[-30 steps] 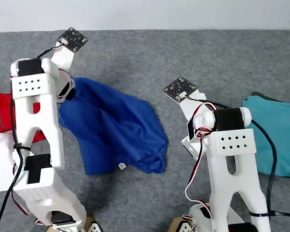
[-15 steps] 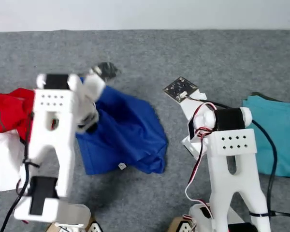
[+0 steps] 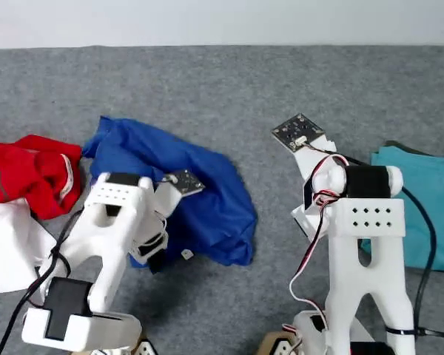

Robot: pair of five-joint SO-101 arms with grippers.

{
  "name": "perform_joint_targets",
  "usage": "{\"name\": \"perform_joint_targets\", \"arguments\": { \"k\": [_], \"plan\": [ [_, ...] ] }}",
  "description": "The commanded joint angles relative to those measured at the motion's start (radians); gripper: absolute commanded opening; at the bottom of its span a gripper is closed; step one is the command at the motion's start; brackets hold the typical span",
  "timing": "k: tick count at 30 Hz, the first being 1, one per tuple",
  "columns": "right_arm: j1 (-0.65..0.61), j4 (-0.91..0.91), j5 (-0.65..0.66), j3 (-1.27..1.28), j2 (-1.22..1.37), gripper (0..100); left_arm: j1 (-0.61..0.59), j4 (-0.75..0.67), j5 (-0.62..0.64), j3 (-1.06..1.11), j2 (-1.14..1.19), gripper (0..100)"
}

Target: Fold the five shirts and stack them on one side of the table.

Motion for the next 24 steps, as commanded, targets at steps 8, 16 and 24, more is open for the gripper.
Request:
{"name": "perform_joint_targets", "arguments": {
  "k": [8,16,24],
  "plan": [
    [0.013,-0.001,-0.009,-0.008,-0.018,1.5,-0.023,-0.169,0.005,0.035,-0.041,17],
    [0.013,0.035,-0.009,-0.008,-0.018,1.6,-0.078,-0.137,-0.029,-0.042,0.089,17],
    [0.013,0.033,-0.009,-0.009,-0.018,1.6,-0.078,-0.017,-0.025,-0.249,0.324,8]
  ]
}}
